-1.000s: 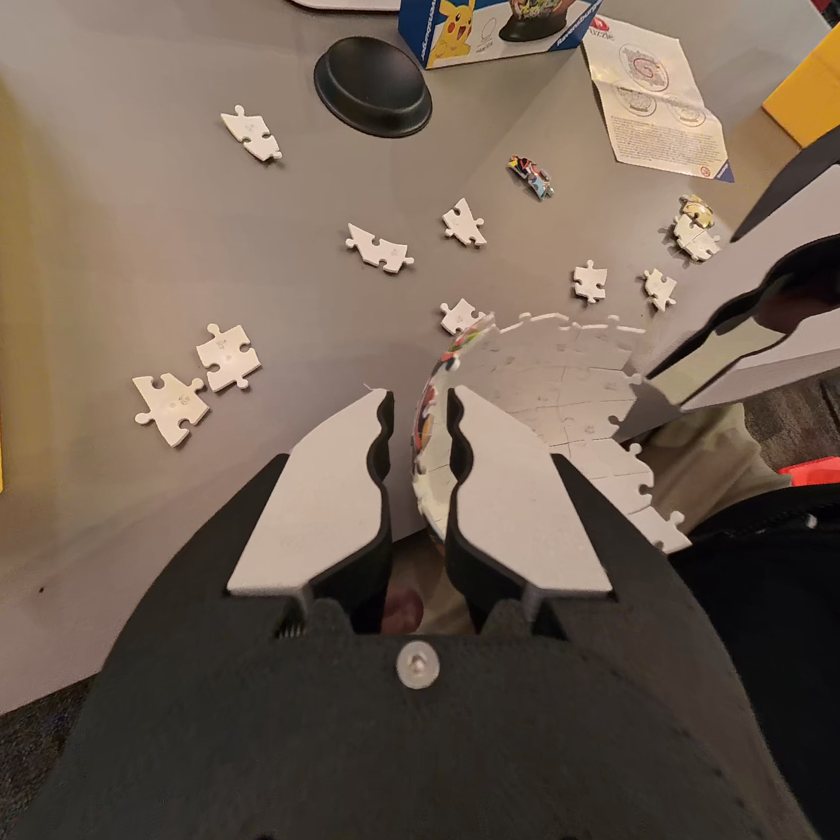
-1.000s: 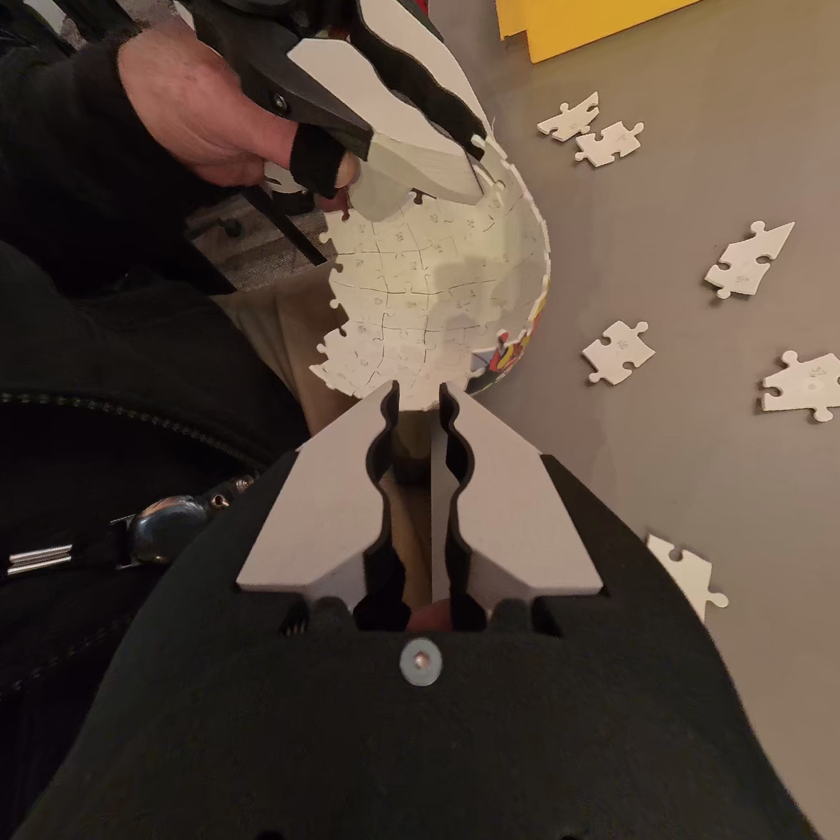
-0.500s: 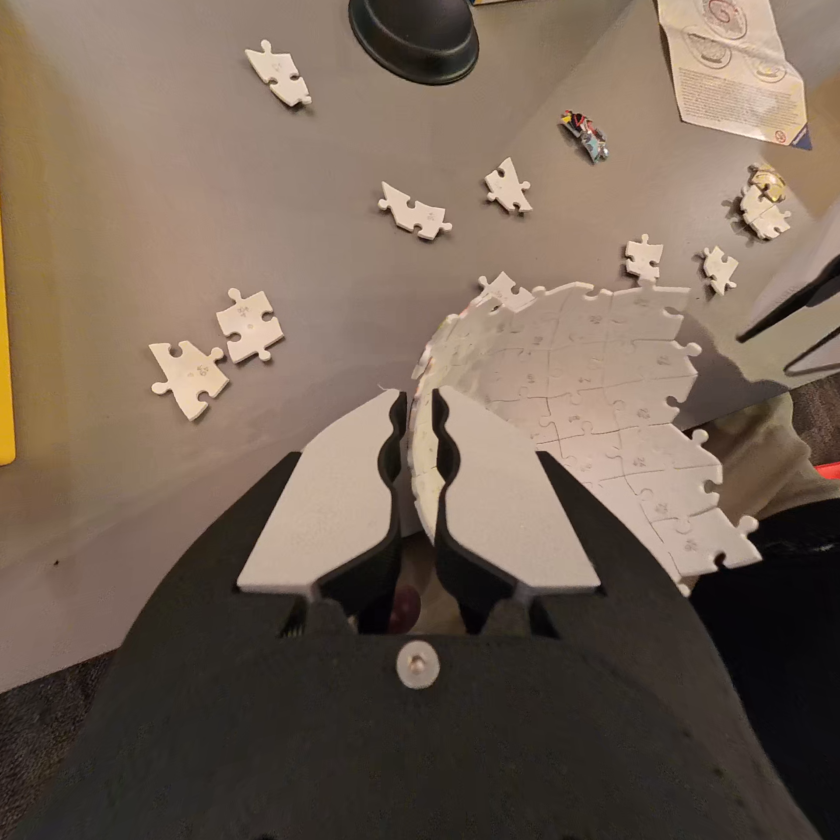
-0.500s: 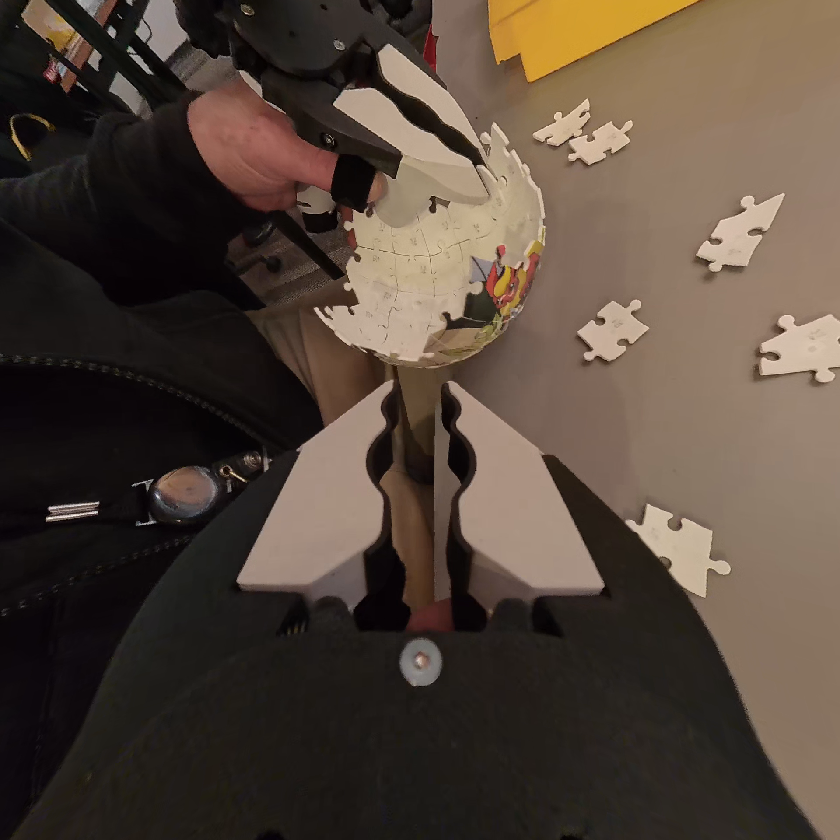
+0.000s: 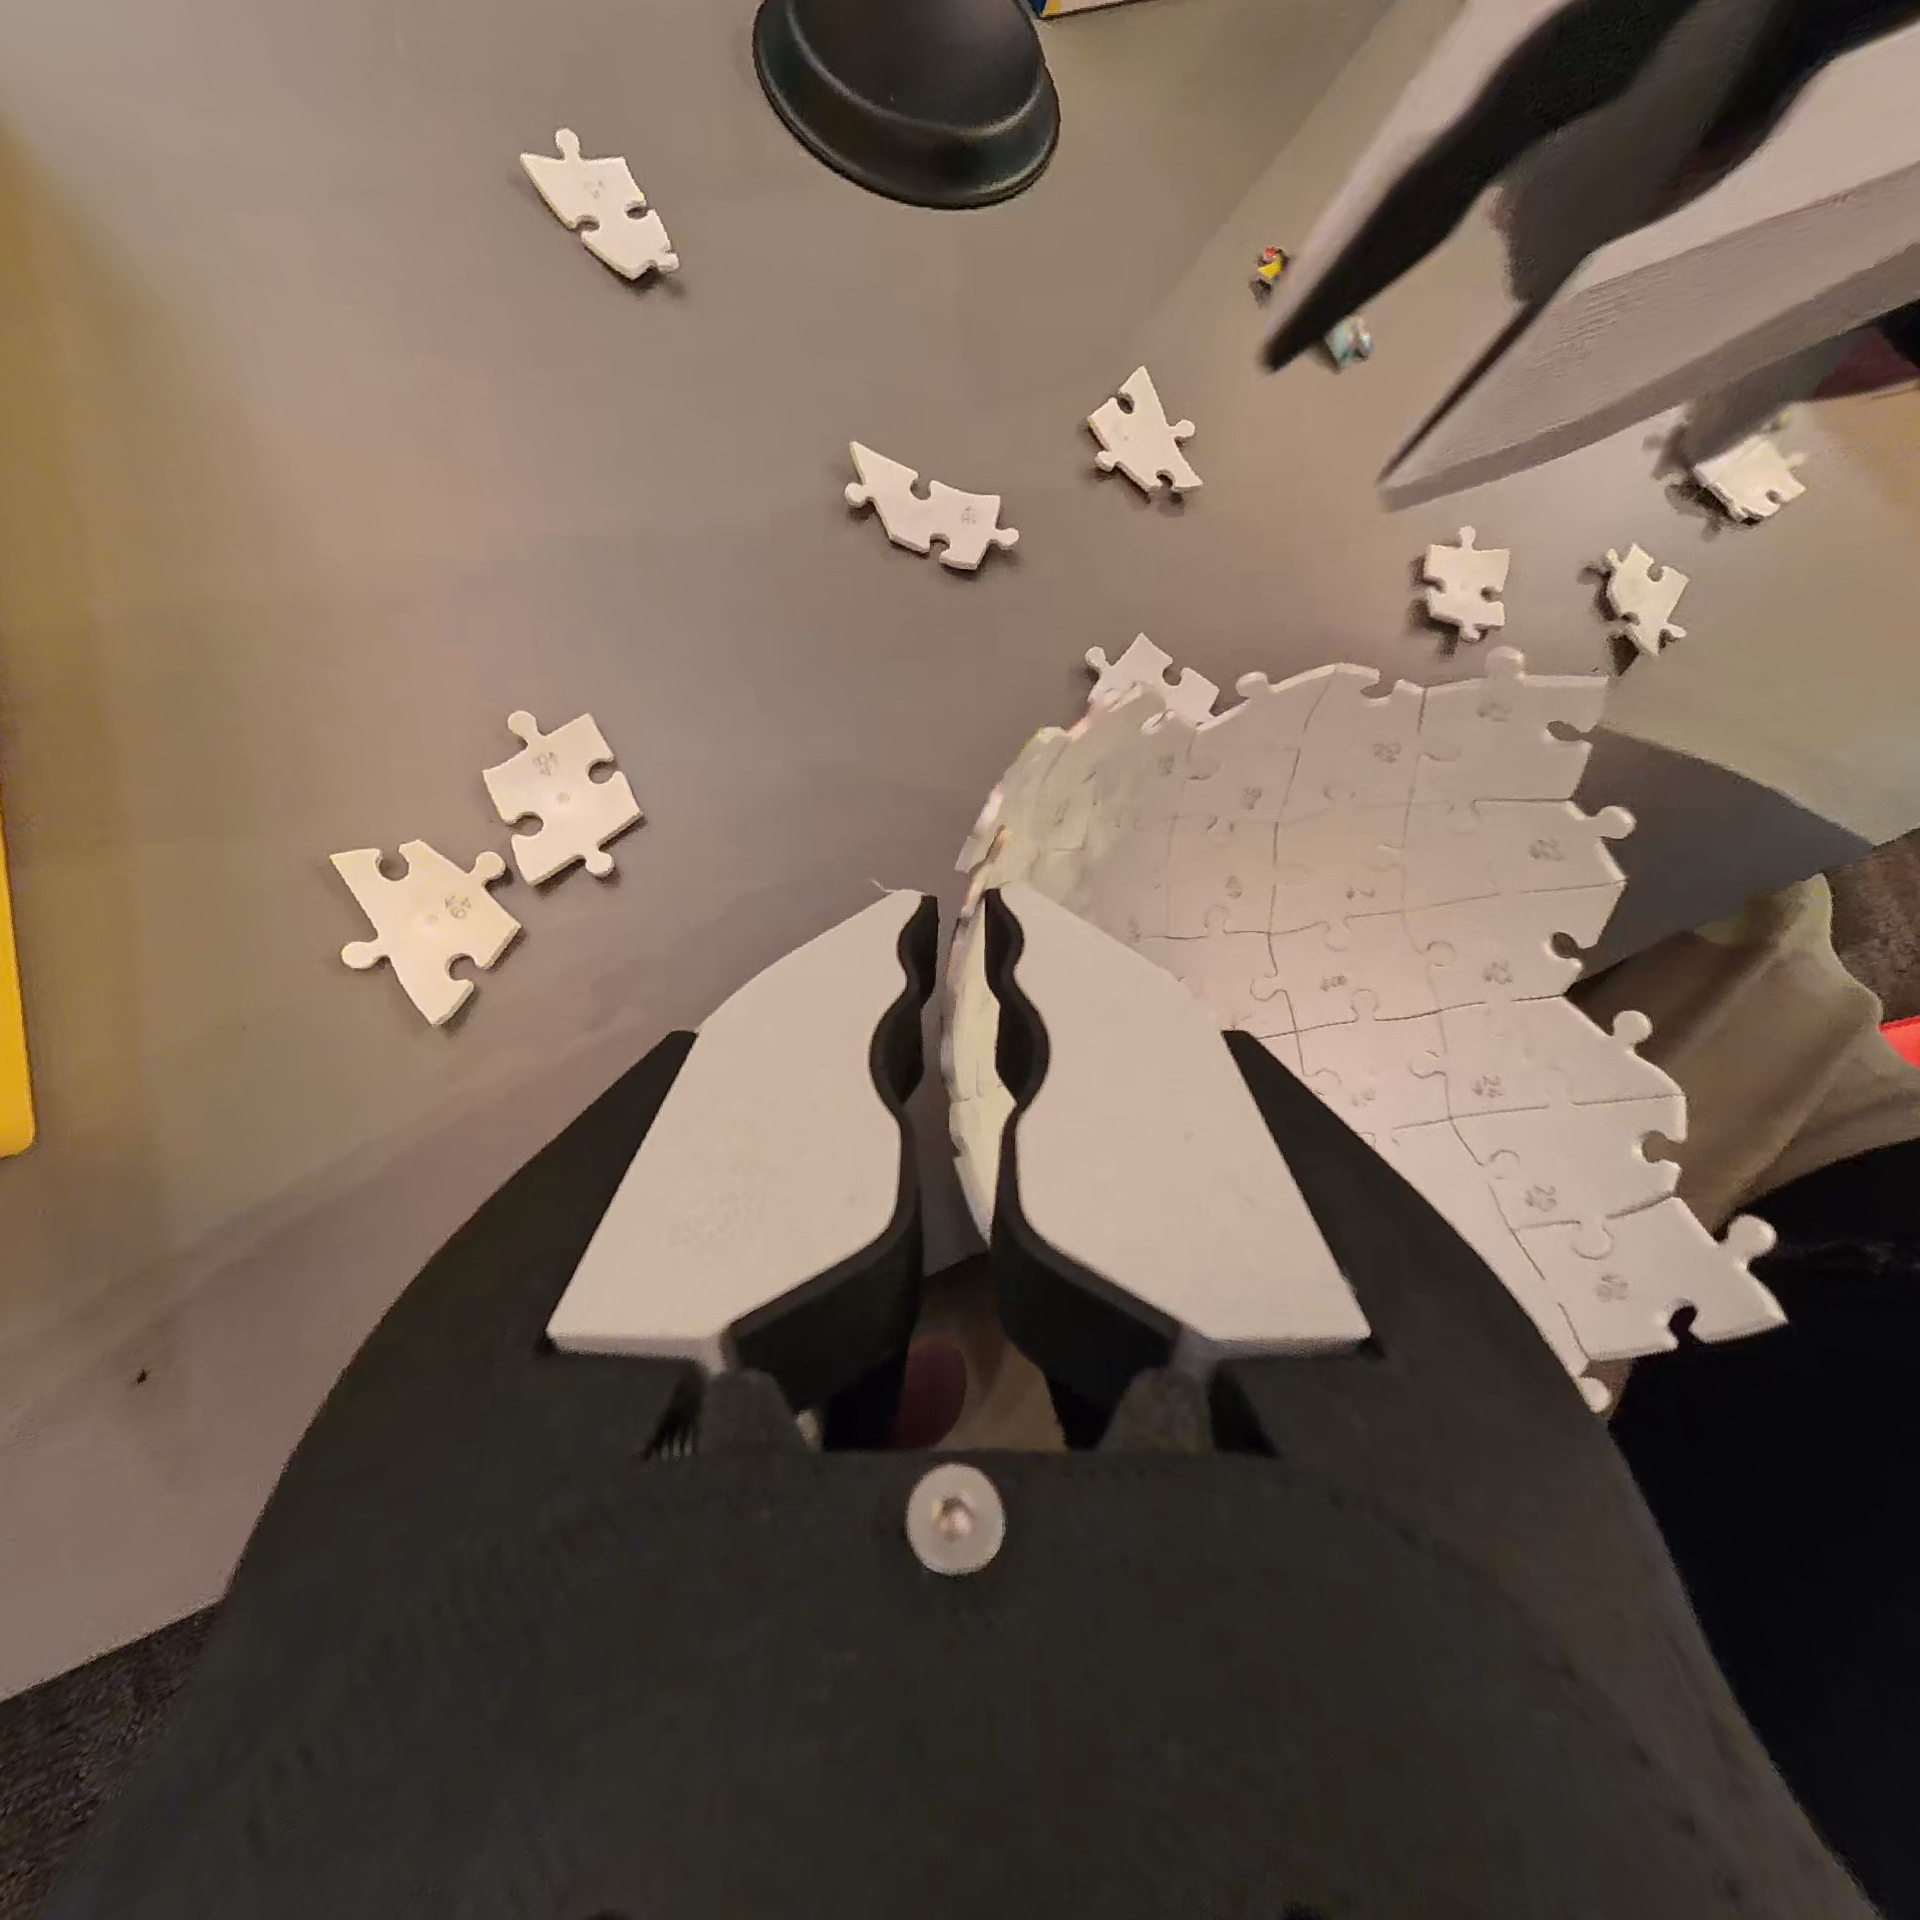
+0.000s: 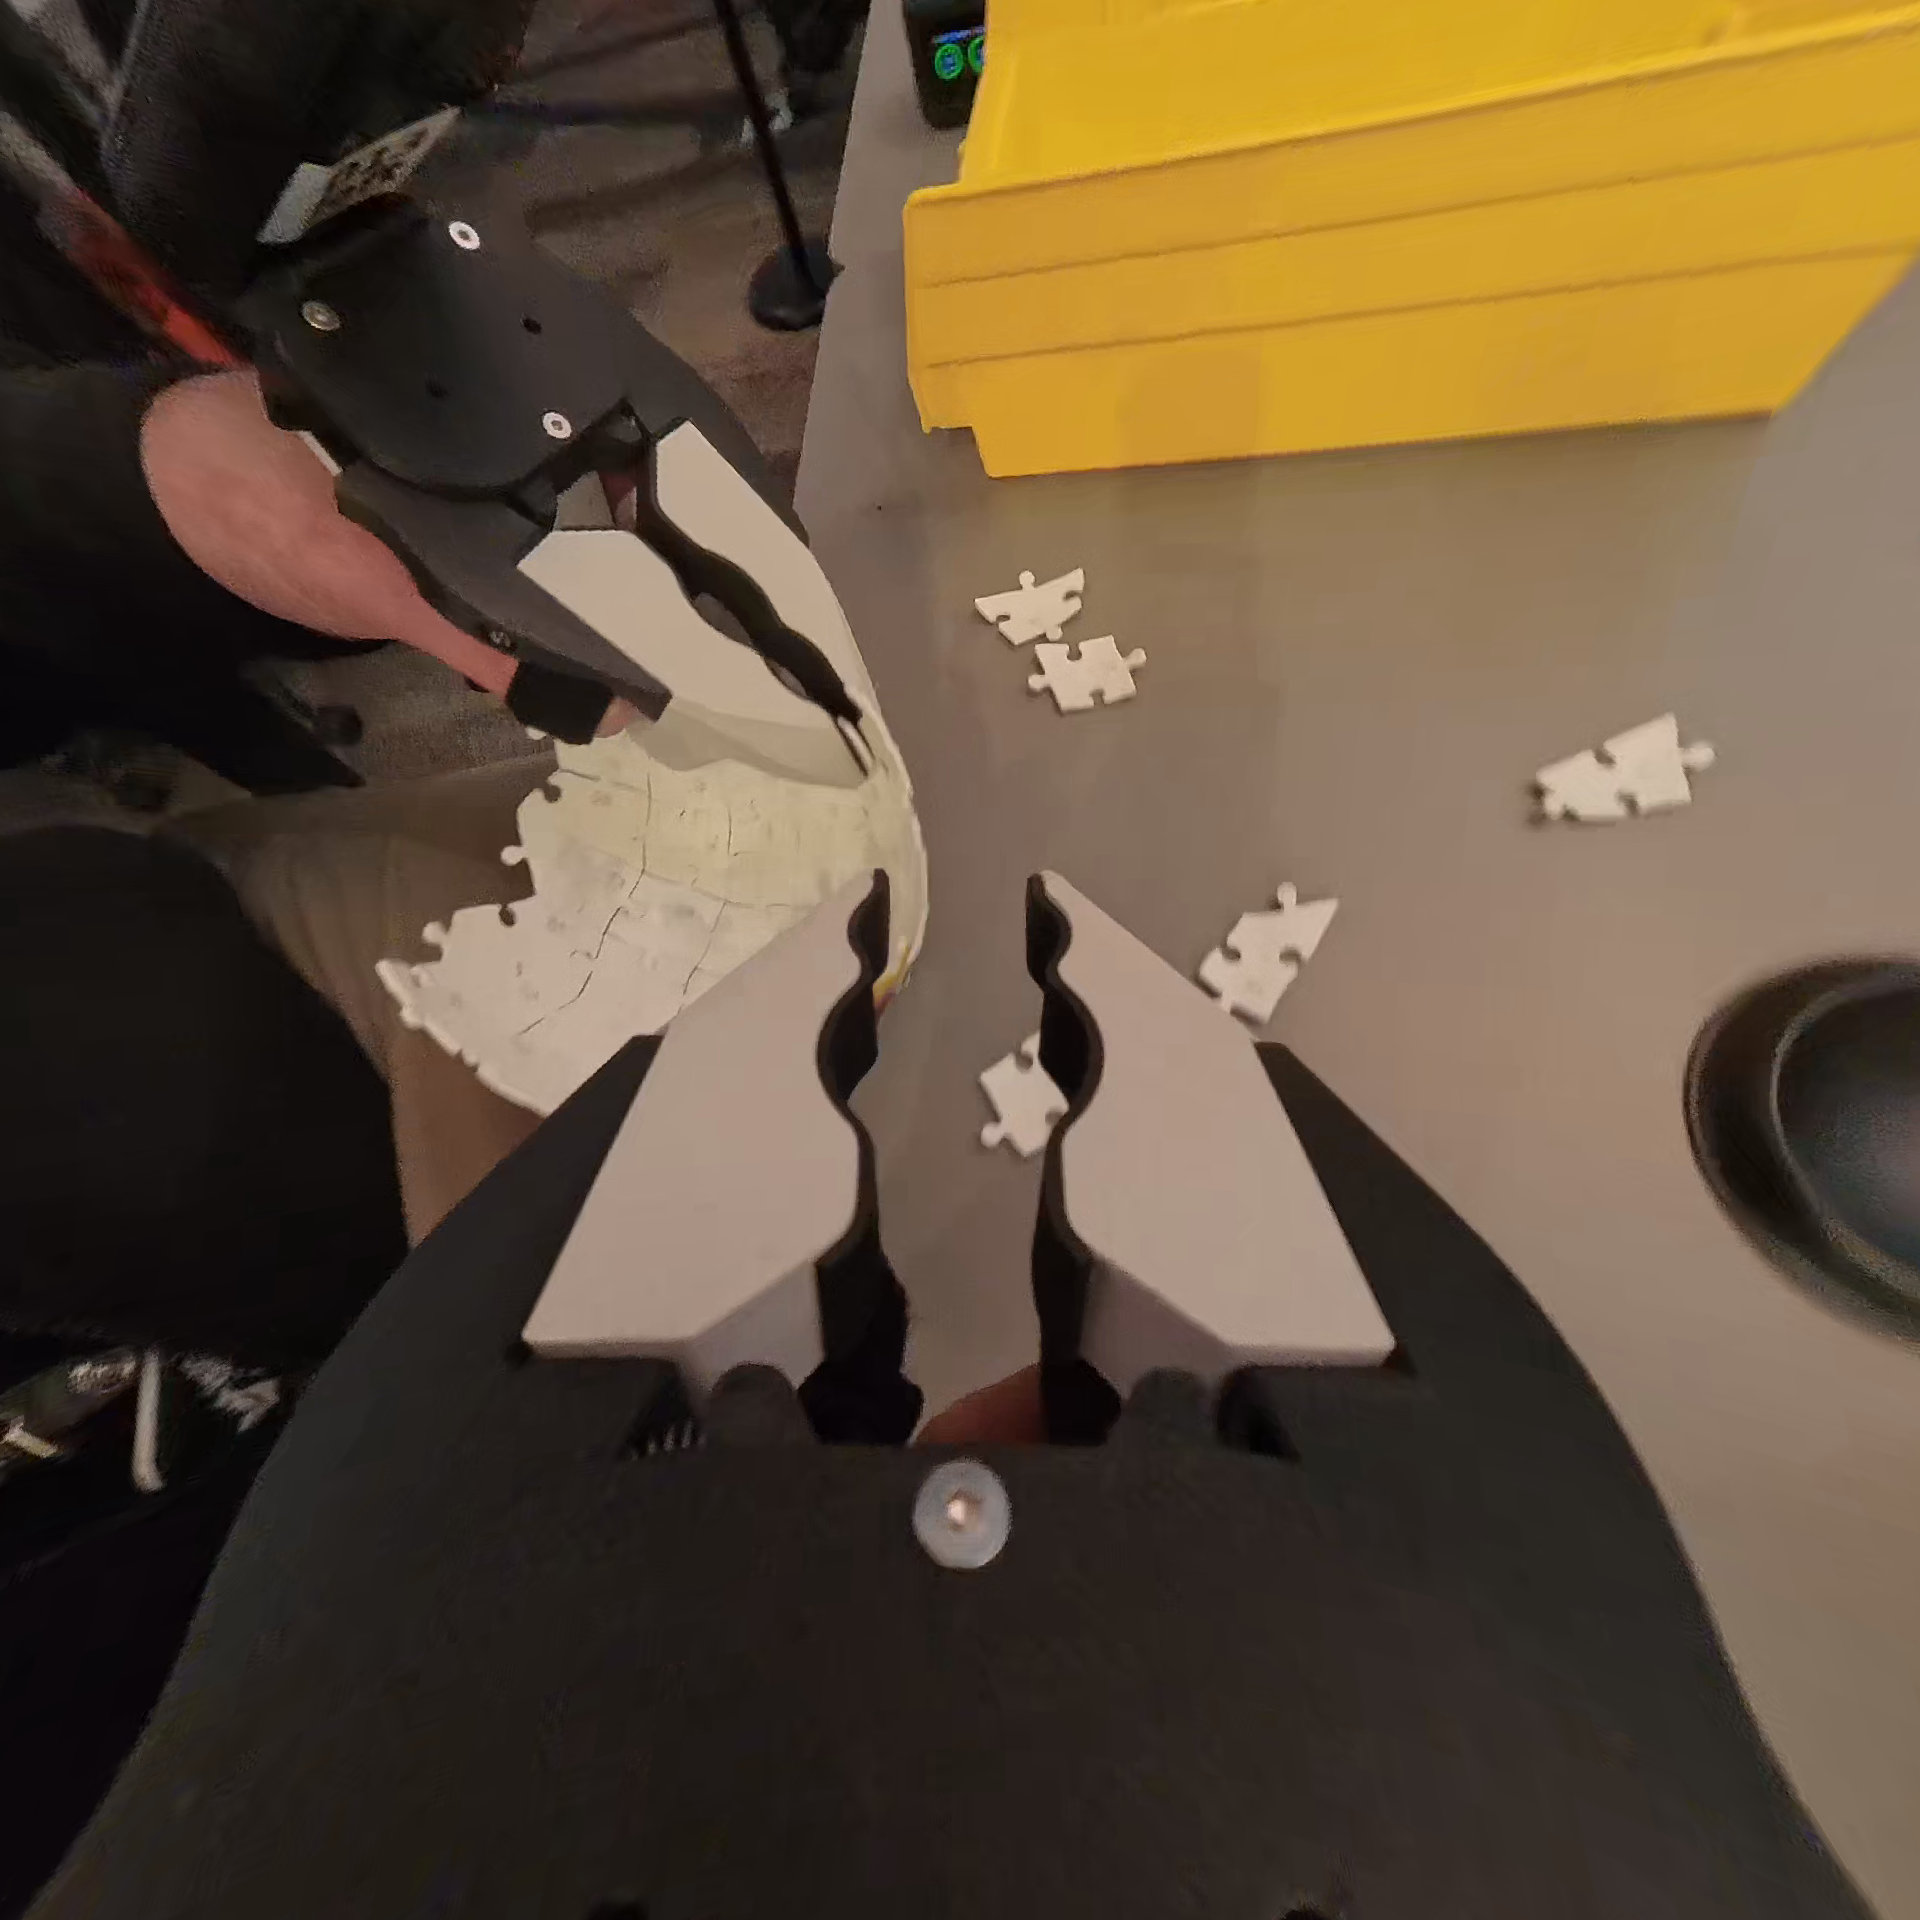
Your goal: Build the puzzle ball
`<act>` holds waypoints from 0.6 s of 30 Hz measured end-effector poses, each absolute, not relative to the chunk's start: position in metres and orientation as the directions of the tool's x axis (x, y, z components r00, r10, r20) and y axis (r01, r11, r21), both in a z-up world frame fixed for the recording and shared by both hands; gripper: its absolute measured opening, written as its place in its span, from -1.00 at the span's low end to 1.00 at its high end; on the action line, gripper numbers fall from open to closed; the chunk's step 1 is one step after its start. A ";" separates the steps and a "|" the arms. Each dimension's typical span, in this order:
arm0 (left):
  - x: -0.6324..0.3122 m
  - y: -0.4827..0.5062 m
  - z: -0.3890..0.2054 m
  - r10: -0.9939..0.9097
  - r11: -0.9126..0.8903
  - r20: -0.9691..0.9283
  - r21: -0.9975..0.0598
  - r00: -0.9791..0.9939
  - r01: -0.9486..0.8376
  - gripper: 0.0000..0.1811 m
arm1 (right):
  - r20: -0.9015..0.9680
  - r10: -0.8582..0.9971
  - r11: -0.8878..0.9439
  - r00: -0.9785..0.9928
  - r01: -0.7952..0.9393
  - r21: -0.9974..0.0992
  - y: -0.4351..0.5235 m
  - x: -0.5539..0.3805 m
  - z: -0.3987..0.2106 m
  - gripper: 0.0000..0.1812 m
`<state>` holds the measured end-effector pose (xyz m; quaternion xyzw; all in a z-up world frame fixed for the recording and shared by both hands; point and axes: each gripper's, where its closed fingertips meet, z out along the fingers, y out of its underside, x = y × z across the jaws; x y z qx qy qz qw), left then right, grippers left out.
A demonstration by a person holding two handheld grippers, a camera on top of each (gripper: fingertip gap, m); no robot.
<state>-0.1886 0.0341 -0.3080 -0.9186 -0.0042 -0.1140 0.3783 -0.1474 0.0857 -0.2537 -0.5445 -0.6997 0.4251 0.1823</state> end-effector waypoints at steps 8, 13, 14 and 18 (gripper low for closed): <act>-0.186 0.038 -0.307 -0.105 -0.711 0.209 -0.699 0.972 0.074 -0.92 | -0.151 0.812 0.338 -0.563 0.665 -0.666 0.052 -0.183 -0.283 -0.79; -0.187 0.038 -0.308 -0.107 -0.708 0.218 -0.702 0.970 0.080 -0.92 | -0.128 0.777 0.438 -0.616 0.676 -0.593 0.046 -0.184 -0.296 -0.81; -0.187 0.038 -0.308 -0.109 -0.707 0.218 -0.703 0.970 0.079 -0.92 | -0.124 0.774 0.446 -0.621 0.674 -0.589 0.046 -0.185 -0.298 -0.83; -0.187 0.039 -0.308 -0.115 -0.704 0.224 -0.706 0.968 0.080 -0.92 | -0.128 0.756 0.465 -0.642 0.664 -0.586 0.044 -0.184 -0.302 -0.90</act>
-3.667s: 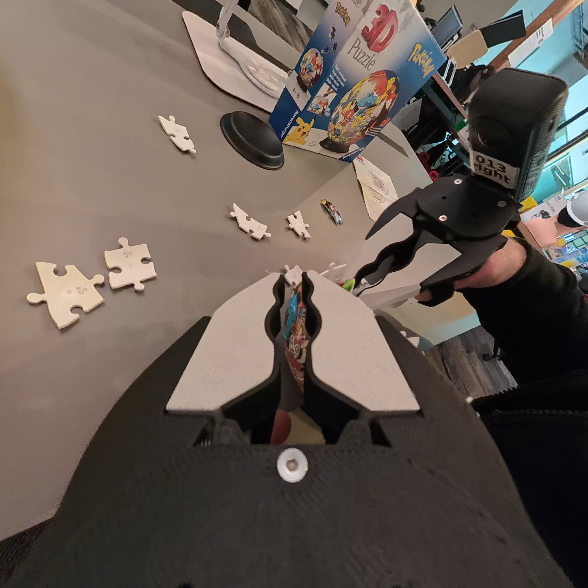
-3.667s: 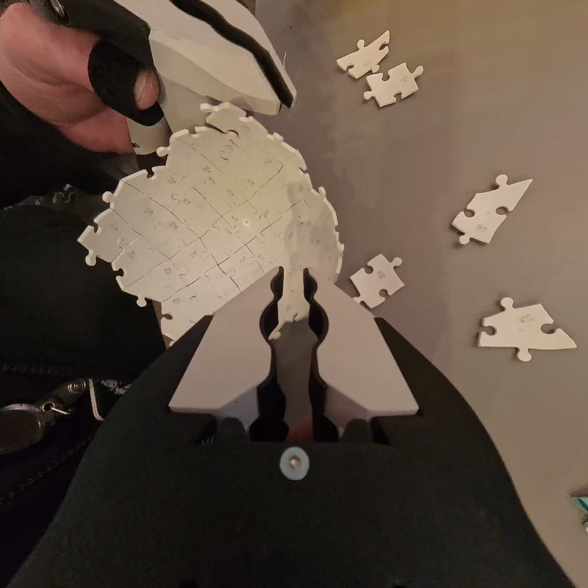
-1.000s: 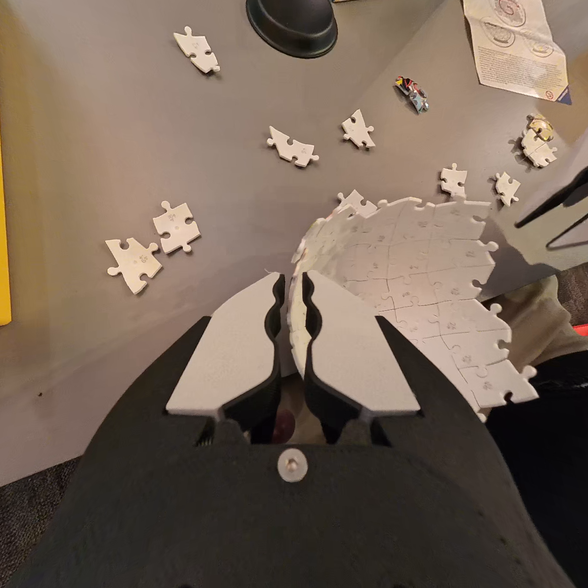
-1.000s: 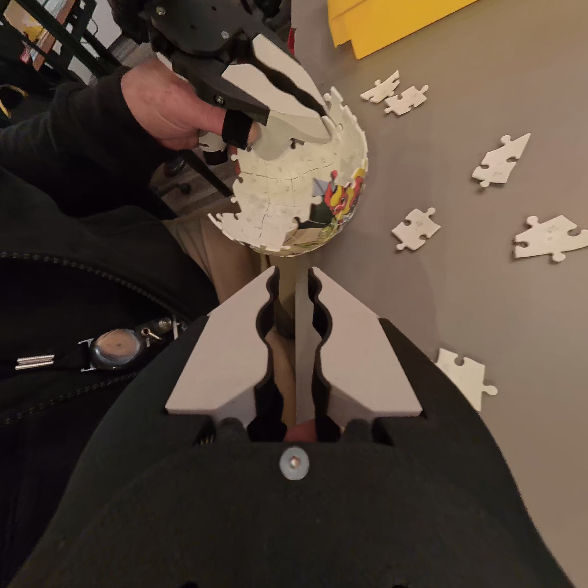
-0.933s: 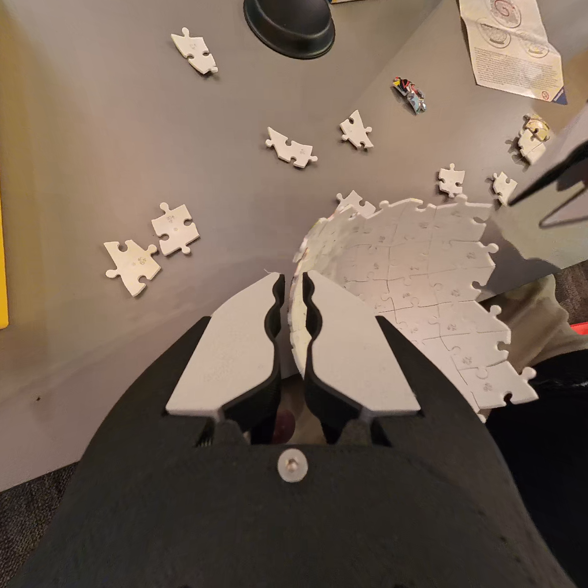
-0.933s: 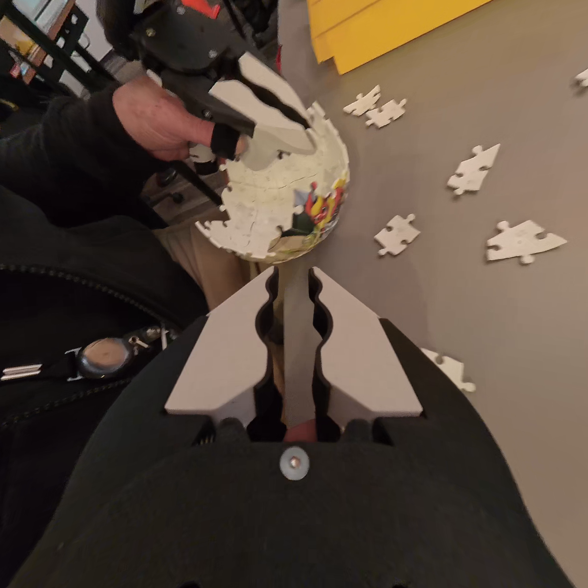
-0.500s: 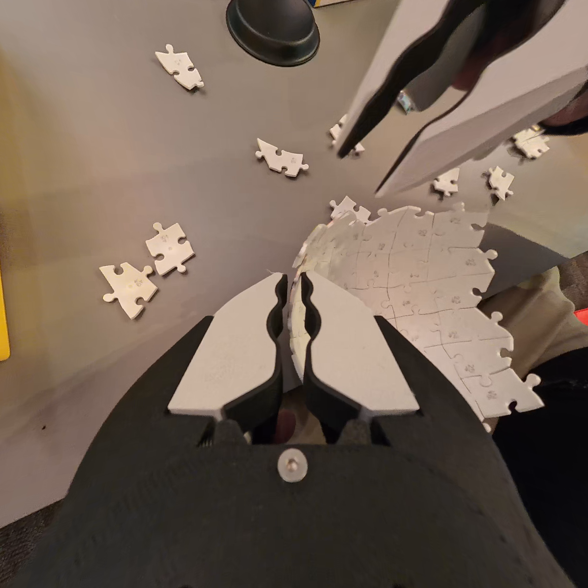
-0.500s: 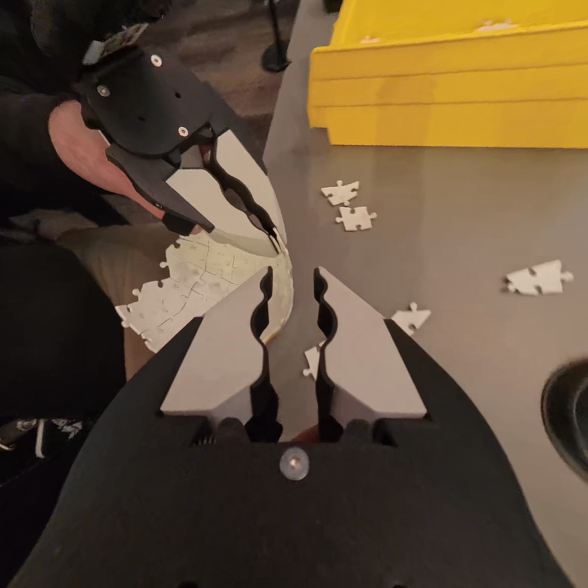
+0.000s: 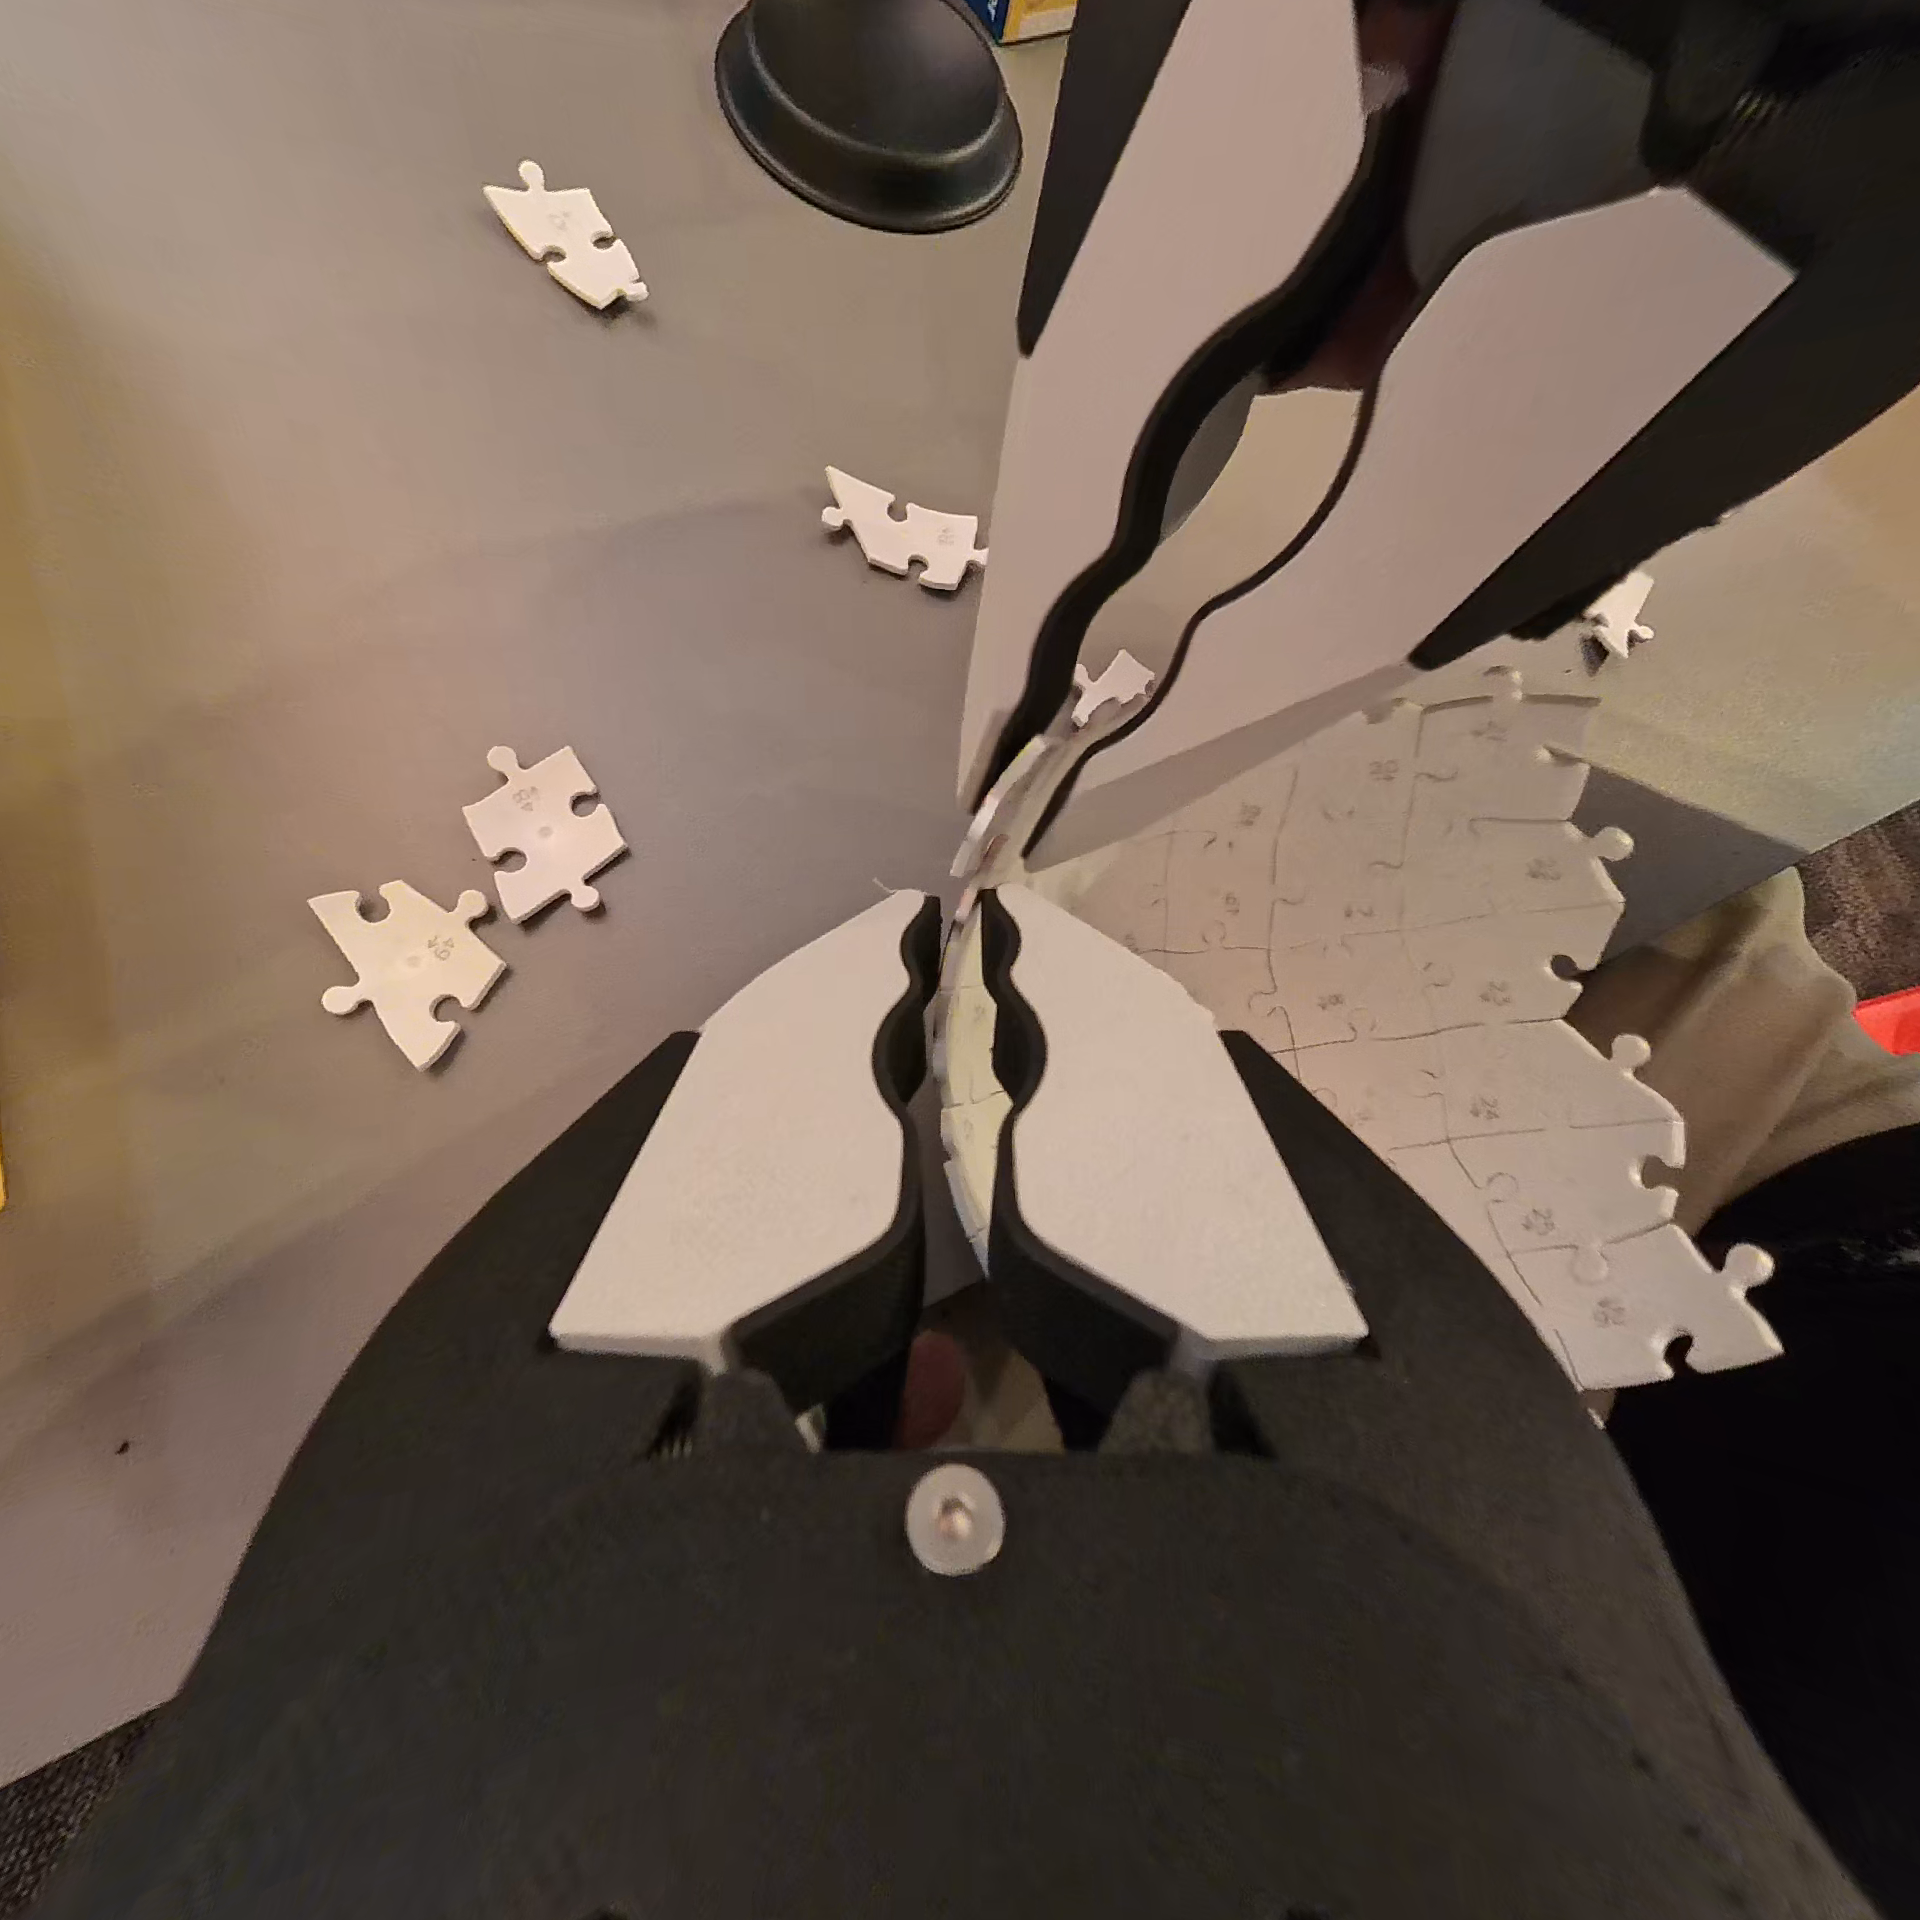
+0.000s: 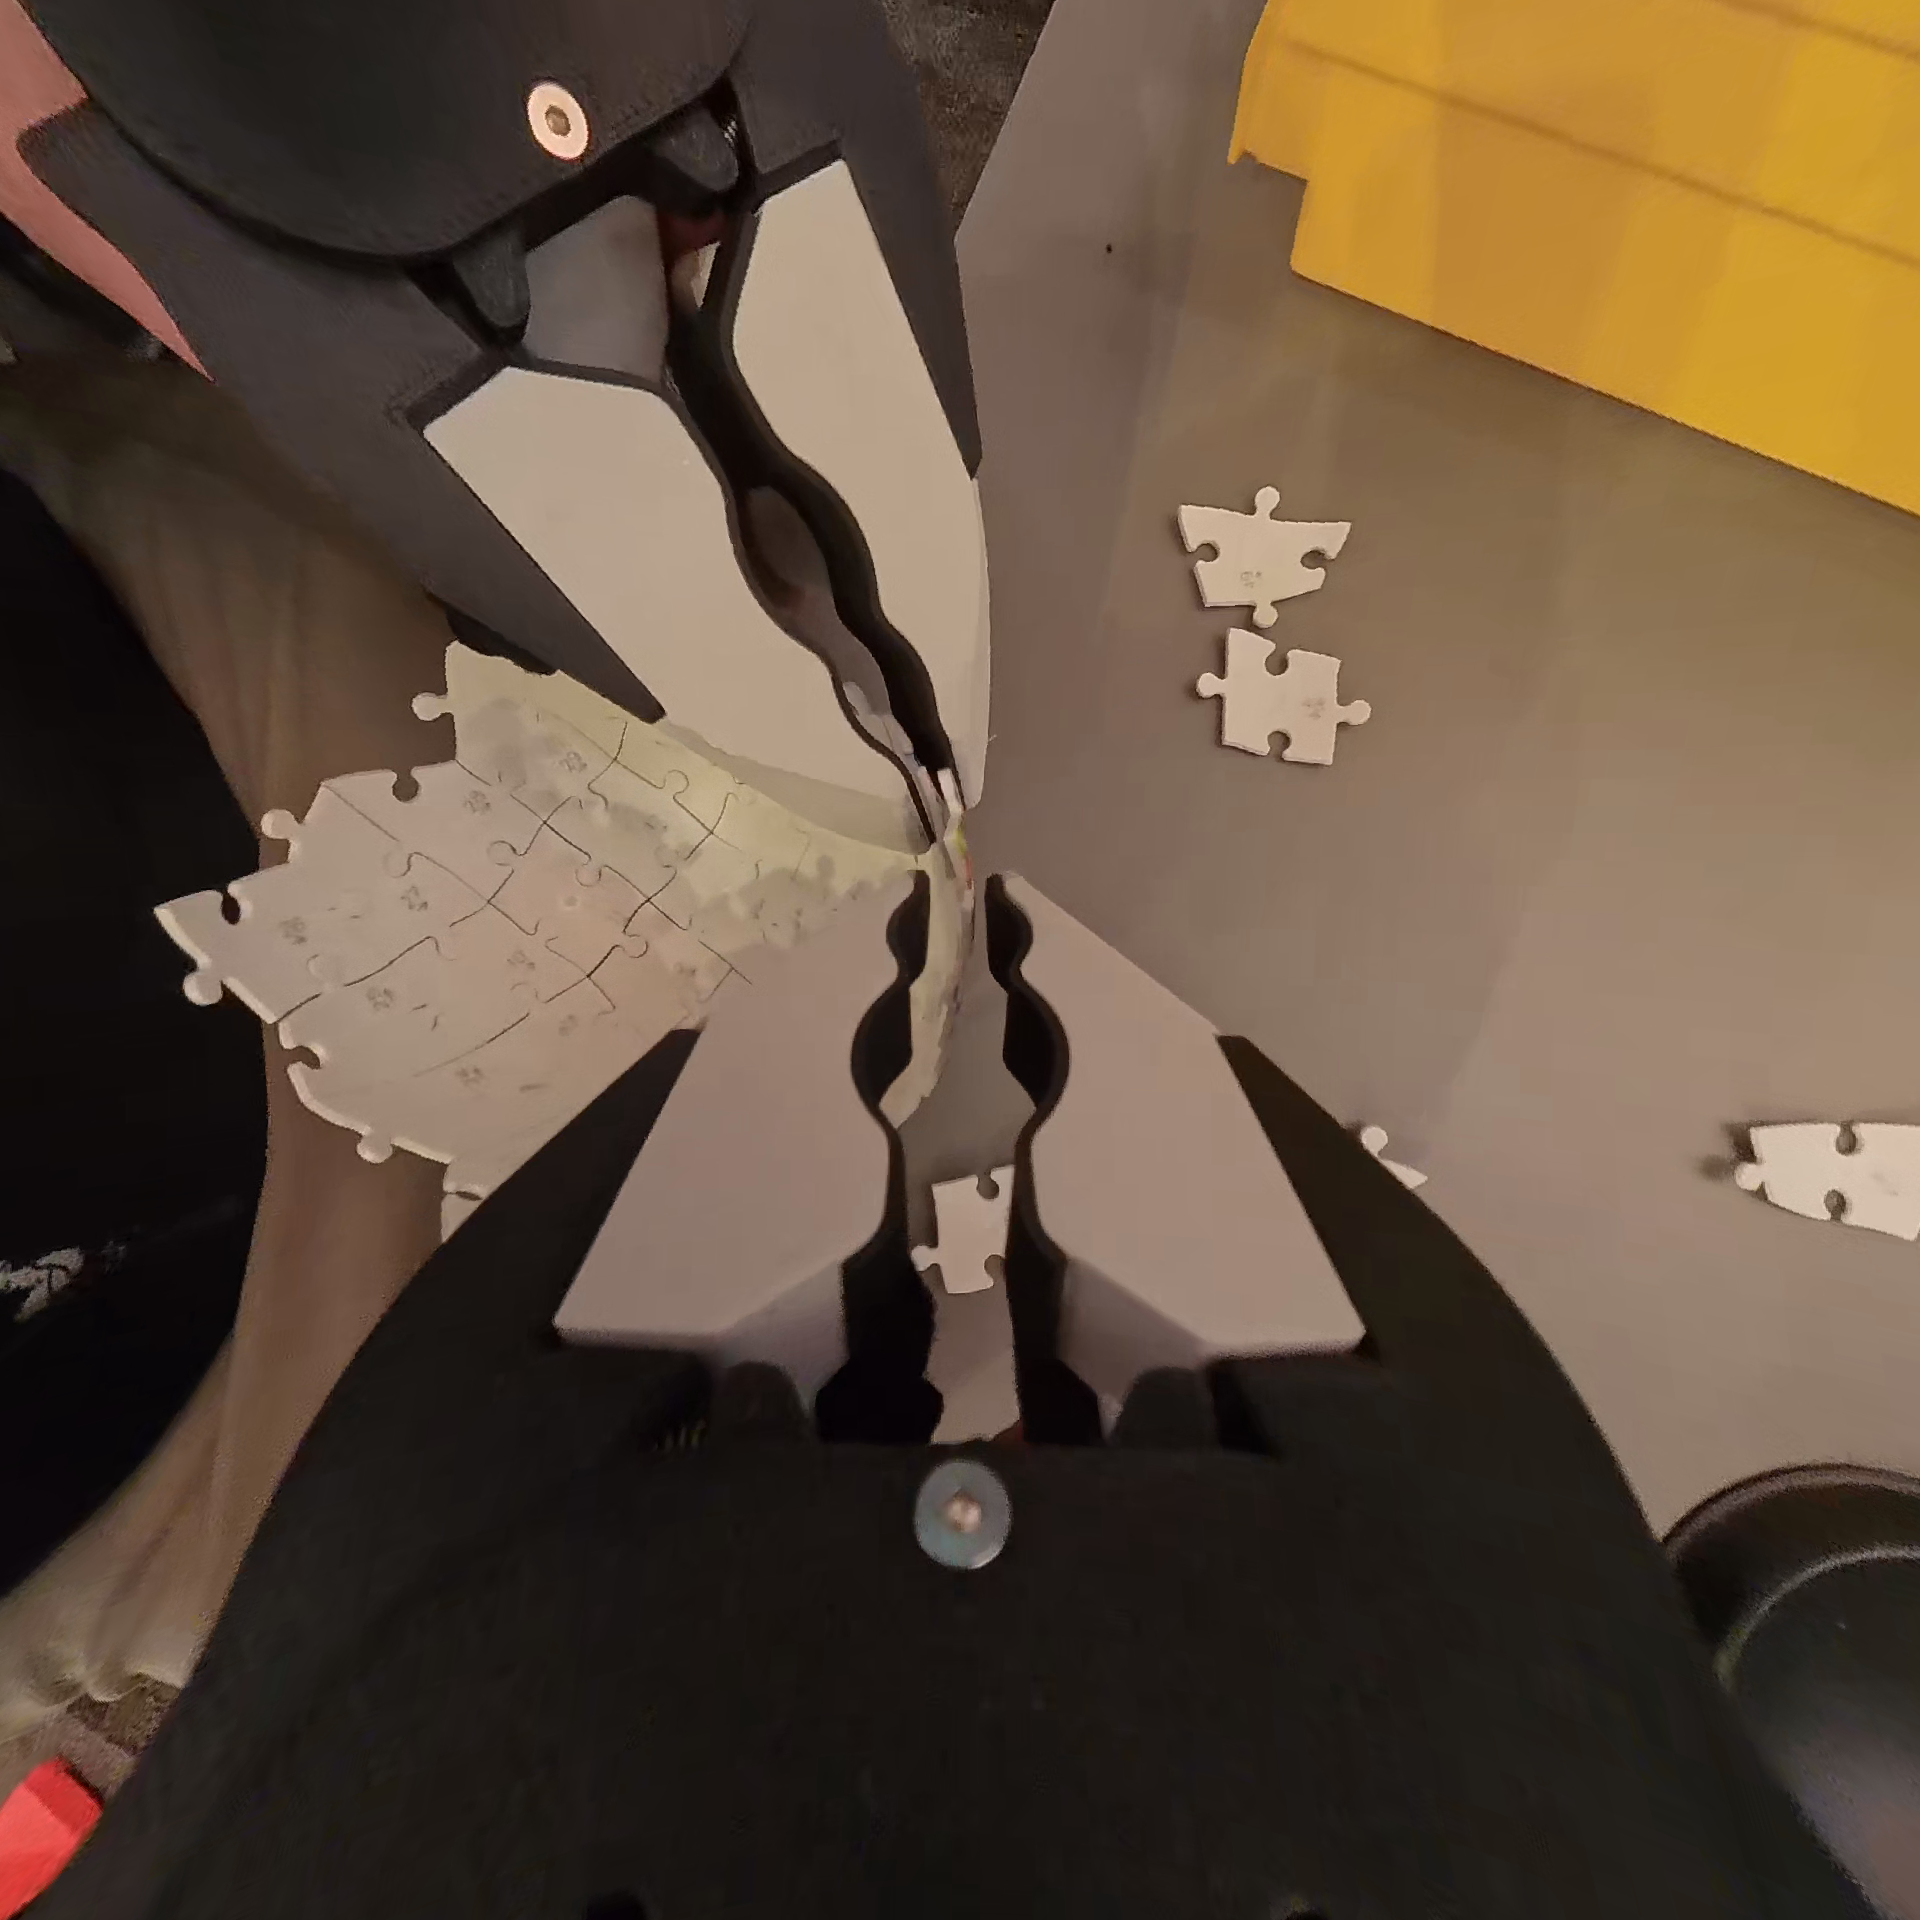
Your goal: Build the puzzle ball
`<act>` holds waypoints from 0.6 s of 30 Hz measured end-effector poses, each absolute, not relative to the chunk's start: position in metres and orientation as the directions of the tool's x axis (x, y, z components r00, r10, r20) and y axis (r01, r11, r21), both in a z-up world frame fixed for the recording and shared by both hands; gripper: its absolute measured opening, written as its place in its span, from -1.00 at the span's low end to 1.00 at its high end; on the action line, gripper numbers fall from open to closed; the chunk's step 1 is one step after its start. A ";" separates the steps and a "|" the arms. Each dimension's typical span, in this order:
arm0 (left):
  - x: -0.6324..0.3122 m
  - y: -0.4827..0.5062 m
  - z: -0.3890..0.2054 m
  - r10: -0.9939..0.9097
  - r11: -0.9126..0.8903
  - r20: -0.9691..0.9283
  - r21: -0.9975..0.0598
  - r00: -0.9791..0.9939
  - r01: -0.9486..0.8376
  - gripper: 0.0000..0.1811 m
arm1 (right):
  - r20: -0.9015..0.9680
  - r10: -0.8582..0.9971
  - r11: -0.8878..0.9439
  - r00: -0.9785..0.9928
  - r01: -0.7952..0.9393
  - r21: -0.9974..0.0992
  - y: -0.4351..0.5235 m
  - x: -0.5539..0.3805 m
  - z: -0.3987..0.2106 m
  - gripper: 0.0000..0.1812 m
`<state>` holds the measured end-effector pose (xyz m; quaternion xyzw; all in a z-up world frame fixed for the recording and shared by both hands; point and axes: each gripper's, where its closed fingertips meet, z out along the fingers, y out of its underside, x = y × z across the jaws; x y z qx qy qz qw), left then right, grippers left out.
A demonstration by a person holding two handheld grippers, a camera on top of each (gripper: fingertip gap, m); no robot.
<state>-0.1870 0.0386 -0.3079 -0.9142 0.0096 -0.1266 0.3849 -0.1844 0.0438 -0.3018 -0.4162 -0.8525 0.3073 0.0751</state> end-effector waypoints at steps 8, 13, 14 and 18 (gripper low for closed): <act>-0.187 0.040 -0.308 -0.118 -0.702 0.225 -0.708 0.967 0.079 -0.92 | -0.086 0.734 0.506 -0.674 0.627 -0.592 0.041 -0.186 -0.306 -0.98; -0.187 0.040 -0.309 -0.116 -0.701 0.219 -0.709 0.969 0.077 -0.92 | -0.077 0.729 0.520 -0.681 0.623 -0.585 0.042 -0.186 -0.306 -0.99; -0.187 0.040 -0.309 -0.117 -0.702 0.217 -0.709 0.969 0.074 -0.92 | -0.076 0.729 0.519 -0.681 0.622 -0.586 0.042 -0.186 -0.307 -0.99; -0.188 0.040 -0.310 -0.112 -0.702 0.218 -0.708 0.970 0.077 -0.92 | -0.088 0.740 0.496 -0.667 0.630 -0.597 0.042 -0.186 -0.308 -0.99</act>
